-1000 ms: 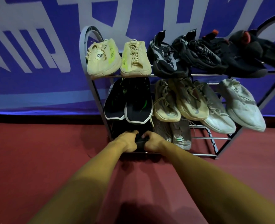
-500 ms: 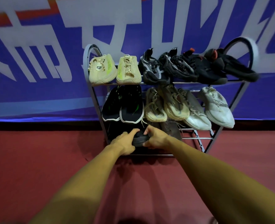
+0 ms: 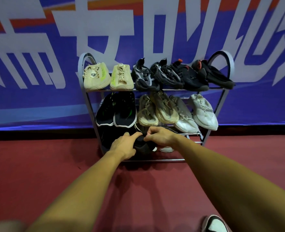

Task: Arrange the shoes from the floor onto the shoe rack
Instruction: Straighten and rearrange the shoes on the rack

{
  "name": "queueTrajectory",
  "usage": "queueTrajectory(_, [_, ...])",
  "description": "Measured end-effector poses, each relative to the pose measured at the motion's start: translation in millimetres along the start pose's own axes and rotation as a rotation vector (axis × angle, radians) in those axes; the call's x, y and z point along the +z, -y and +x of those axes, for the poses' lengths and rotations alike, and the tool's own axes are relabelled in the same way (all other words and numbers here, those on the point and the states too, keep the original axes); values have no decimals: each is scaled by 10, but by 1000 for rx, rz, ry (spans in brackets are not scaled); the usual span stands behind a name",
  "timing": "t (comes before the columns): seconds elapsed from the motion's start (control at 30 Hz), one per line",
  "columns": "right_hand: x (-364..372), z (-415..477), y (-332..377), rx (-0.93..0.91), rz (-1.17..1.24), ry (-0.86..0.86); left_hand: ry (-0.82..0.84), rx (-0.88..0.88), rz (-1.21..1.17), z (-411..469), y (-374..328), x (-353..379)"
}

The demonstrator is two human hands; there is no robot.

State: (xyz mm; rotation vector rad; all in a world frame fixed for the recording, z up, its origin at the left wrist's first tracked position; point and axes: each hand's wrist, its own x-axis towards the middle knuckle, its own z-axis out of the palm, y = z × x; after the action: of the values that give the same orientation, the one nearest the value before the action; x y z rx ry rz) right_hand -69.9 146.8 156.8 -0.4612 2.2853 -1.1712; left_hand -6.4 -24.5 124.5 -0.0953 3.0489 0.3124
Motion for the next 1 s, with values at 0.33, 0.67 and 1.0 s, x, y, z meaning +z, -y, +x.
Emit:
queueTrajectory(0.33, [-59, -81, 55, -153, -289, -231, -100, -47, -23, 13, -50, 6])
queueTrajectory(0.67, [29, -87, 120, -222, -200, -273, -22, -126, -57, 4, 10, 11])
queueTrajectory(1.0, [91, 68, 80, -120, -225, -320, 65, -213, -117, 32, 128, 112])
